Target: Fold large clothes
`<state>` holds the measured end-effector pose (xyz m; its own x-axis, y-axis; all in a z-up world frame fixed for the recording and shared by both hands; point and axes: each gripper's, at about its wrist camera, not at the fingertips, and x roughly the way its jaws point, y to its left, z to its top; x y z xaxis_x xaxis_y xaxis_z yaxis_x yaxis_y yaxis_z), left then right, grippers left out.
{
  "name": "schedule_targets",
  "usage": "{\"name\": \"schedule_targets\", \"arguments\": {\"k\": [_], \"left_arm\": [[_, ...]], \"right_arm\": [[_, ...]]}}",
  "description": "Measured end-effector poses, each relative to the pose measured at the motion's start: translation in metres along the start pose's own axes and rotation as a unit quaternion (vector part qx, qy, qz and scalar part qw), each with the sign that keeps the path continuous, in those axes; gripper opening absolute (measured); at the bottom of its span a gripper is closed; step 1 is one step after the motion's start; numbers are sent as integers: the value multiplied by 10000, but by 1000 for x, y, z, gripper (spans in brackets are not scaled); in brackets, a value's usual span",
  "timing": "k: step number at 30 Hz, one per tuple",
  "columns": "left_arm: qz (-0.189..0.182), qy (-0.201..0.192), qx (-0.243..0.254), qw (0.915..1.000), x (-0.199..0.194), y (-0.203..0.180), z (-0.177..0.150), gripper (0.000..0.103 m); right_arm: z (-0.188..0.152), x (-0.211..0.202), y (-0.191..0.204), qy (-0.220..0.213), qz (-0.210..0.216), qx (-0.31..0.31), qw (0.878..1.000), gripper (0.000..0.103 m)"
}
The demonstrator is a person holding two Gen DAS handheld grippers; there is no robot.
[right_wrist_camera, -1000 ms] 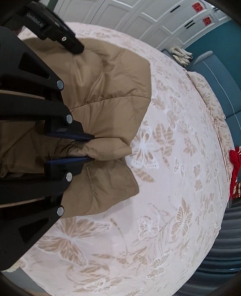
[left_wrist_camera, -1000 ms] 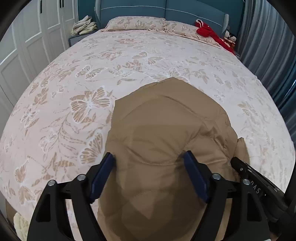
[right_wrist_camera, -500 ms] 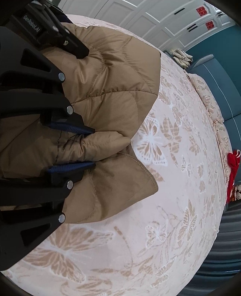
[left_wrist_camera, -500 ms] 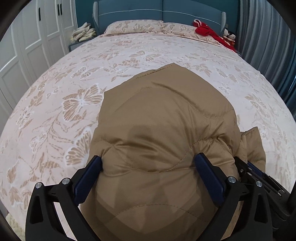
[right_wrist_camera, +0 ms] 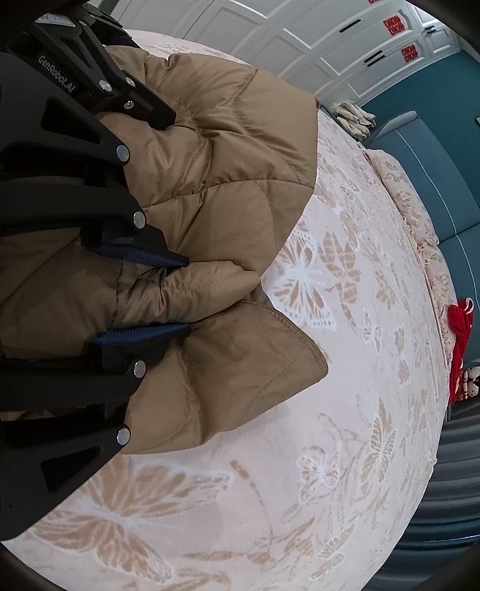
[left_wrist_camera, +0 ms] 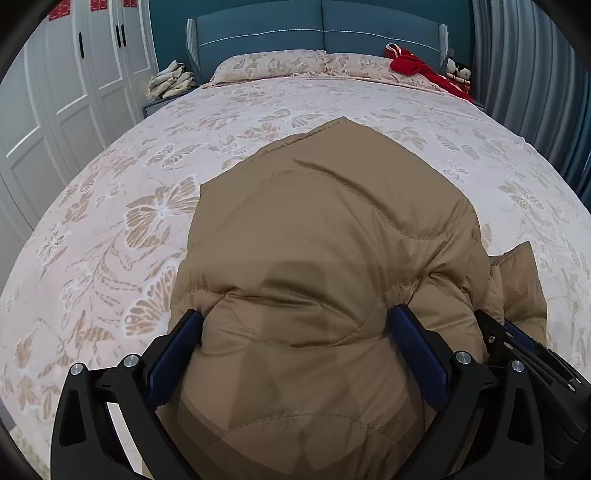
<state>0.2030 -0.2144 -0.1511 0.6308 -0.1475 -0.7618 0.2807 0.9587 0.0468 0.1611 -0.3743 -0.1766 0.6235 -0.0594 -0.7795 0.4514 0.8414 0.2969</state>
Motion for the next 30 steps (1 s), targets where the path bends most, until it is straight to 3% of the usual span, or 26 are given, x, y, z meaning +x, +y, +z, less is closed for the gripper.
{"name": "schedule_targets", "arguments": {"k": [17,23,26,27,30], "left_arm": [[160,-111,75,9998,7,-8,-3,98],[-164,2,21,9999,-6,4,0,98],[-398,153,89,9990,-28,18,-3,98],[-479,176,14,9987,-40,29,-6,98],[-580,317,-218,9976,-67,55,-18,98]], "right_arm": [[-2,2,-2,-162,21,27,9999,28],[2,-8,-10,-104,365,184,9991,31],[3,-35,-19,83,462,407,9981,49],[-1,-48,-23,40,533,526,9972,61],[-19,-84,-40,-33,603,746,9954,70]]}}
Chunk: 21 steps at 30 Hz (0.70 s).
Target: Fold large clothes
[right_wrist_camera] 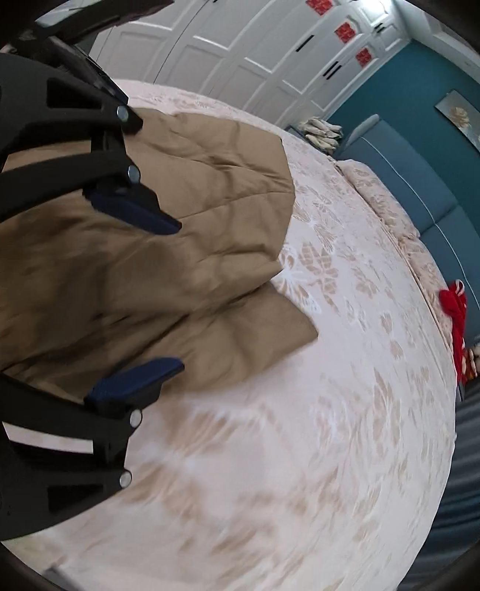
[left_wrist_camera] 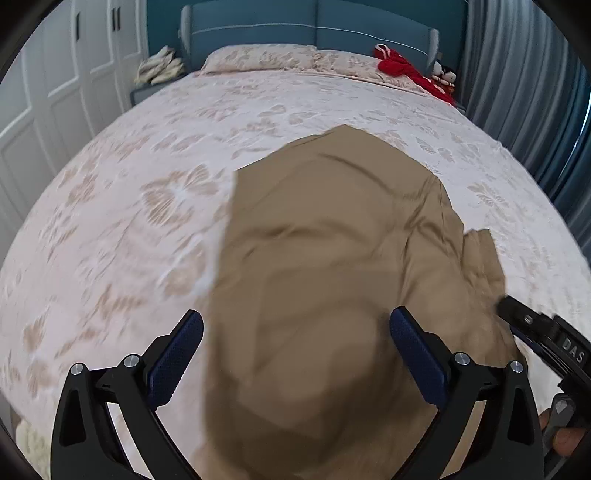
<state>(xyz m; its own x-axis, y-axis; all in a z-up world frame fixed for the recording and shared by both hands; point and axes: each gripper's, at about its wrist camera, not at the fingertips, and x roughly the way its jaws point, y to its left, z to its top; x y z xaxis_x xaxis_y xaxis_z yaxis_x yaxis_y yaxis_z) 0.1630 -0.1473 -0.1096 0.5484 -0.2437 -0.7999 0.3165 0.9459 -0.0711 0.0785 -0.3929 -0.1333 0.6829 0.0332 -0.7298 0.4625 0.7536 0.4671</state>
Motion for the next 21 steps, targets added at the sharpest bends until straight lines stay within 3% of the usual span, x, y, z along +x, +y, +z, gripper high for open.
{"name": "schedule_targets", "arguments": {"k": [4,11,14,18,21], "left_arm": [[-21,272,-314,9991,-15,24,-14,98],[-631,768,-940,9906,-12,49,-35,98],[-1044,906,-1192,9832,-4,53,-41,98],[-1655,1096,-1594,9670,11,58,-46,98],[-1747,1059,-1627,9653,15,57,-47,98]], "right_arm": [[-21,-23,-23,200,45,357,9992,73],[-48,-12,-42,583,672,1061,9904,75],[-54,-5,-43,640,926,1237,9859,79],[-56,3,-41,689,1126,1259,9832,79],[-58,10,-40,721,1344,1362,9789,79]]}}
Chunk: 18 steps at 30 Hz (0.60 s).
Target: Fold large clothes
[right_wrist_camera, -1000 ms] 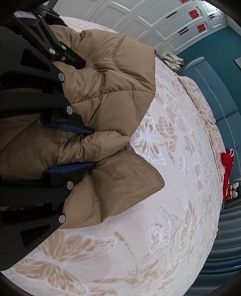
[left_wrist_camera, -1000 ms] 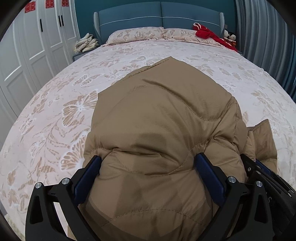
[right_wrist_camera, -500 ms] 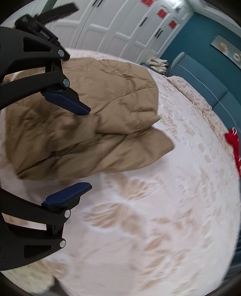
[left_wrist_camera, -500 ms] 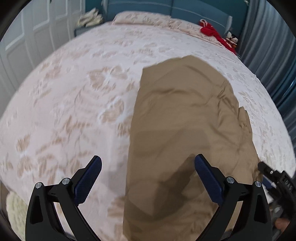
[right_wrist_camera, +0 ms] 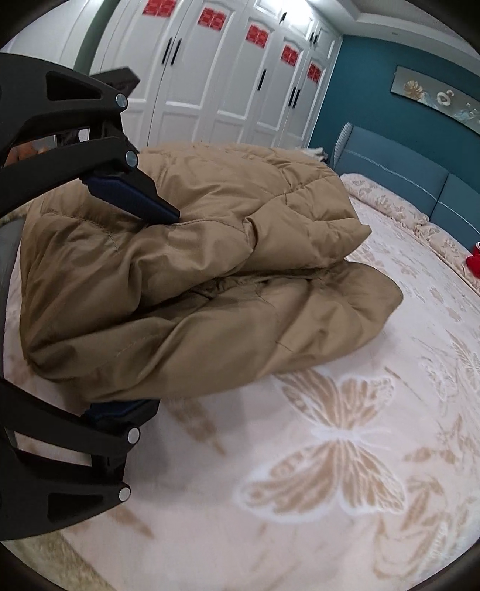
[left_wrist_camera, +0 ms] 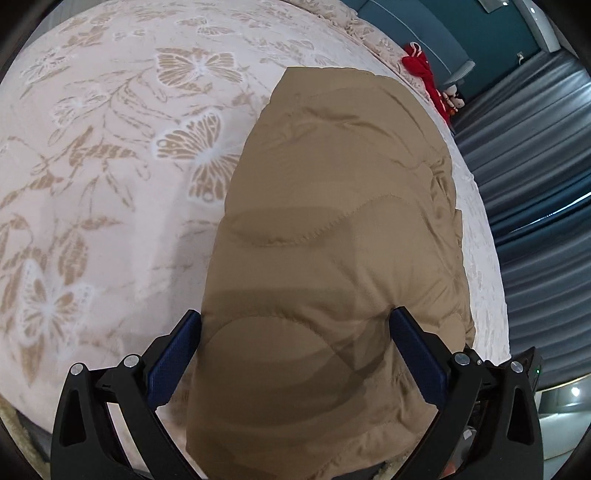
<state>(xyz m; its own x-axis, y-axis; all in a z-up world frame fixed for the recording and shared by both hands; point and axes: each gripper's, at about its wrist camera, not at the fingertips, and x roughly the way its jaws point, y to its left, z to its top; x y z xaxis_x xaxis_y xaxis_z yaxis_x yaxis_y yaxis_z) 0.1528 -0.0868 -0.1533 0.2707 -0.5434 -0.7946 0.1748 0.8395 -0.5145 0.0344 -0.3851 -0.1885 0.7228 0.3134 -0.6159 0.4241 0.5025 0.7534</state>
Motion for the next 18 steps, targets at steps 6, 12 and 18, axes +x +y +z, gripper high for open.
{"name": "schedule_targets", "arguments": {"k": [6,12,18], "left_arm": [[-169,-113,364,9991,-4,-6,2,90],[-117,-424,799,9958,-14,-7,23,73],[379,-890,1159,9885,-20,-5,67,71]], "right_arm": [[8,23,7,154,406,-27,9991,74],[18,42,28,163,860,-226,9959,41],[38,78,85,123,650,-1025,9925,36]]}}
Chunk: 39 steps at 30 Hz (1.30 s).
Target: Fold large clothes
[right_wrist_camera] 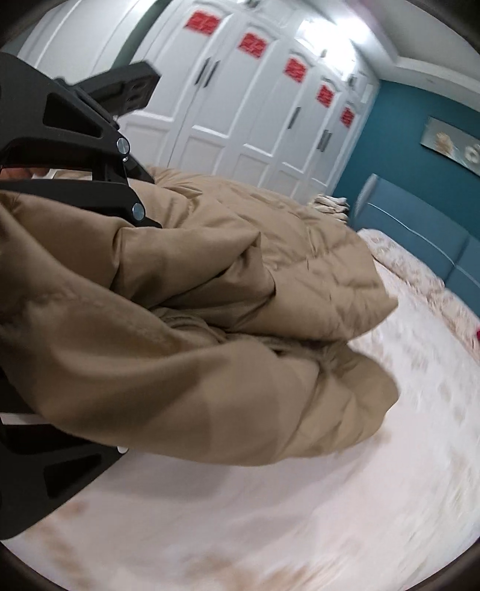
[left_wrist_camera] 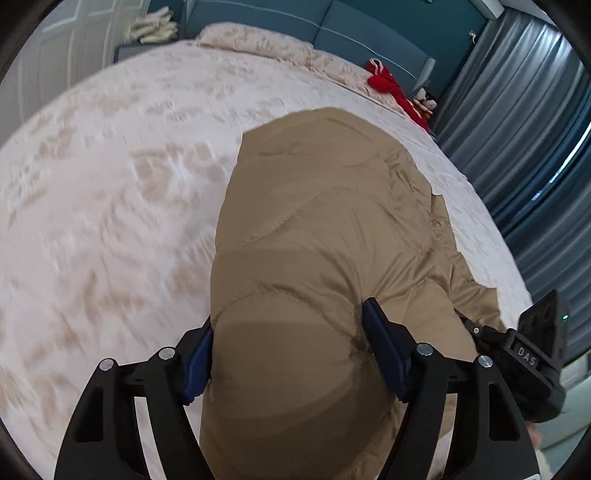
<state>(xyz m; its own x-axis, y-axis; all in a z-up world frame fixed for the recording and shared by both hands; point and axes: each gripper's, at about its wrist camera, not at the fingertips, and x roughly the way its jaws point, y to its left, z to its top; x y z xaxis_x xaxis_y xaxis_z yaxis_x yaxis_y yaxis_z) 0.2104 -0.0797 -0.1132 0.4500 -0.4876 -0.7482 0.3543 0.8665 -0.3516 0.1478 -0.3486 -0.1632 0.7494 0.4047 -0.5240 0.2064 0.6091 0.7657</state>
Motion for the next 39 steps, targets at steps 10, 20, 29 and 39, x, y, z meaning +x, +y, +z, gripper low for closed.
{"name": "schedule_targets", "arguments": {"k": [10,20,29,39], "left_arm": [[602,-326,1,9977,26,65,68,69],[788,-343,59,9963,44,93,75,71],[1359,-55,76,9907,-5,76,66,72],[1897,16,269,9815,-24,23,67,72]], "right_arm": [[47,106,70,241,-450,-1339,9897,36],[51,154,83,403,-692,-1666,9828,43],[22,78,82,496,-1322,-1466,9791,69],[15,33,150,-8,-2043,-2788,9384,10]]}}
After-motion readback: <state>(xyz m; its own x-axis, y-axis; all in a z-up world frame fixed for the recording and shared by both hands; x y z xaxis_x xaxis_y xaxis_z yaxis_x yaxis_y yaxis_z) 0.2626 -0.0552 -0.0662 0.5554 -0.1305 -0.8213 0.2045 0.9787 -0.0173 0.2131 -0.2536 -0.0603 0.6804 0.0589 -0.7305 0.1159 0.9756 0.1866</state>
